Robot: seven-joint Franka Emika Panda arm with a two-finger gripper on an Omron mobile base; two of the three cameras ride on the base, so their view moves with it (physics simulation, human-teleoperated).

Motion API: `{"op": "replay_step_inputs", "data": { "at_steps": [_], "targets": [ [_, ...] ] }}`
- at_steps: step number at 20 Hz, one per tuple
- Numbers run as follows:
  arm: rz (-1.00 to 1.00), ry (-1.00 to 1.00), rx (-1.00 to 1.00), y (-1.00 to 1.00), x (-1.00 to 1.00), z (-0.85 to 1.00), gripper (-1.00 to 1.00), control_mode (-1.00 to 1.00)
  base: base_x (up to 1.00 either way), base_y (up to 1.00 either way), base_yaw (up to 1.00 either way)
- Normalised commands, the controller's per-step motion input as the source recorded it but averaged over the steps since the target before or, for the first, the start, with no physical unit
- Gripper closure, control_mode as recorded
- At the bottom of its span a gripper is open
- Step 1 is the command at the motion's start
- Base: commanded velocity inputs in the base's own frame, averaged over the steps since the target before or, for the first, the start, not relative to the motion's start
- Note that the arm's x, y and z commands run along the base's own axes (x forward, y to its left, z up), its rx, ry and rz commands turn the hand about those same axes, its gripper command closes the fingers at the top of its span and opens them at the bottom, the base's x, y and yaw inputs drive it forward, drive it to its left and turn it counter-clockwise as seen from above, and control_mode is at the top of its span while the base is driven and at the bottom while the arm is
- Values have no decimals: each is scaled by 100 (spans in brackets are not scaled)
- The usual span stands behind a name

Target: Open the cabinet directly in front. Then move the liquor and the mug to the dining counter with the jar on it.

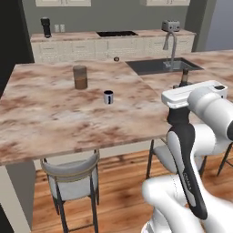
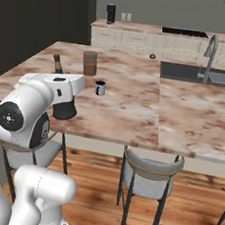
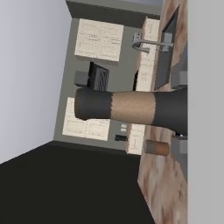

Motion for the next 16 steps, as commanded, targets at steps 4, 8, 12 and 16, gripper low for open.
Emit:
{"op": "replay_step_inputs", "data": {
  "at_steps": [4,8,12,16],
  "targets": [
    [0,0,0,0,0,0,100,100,49,29,0],
    [0,0,0,0,0,0,100,100,64,40,0],
    [0,0,0,0,0,0,100,100,60,56,0],
    [0,0,0,0,0,0,100,100,52,34,4]
  ]
}}
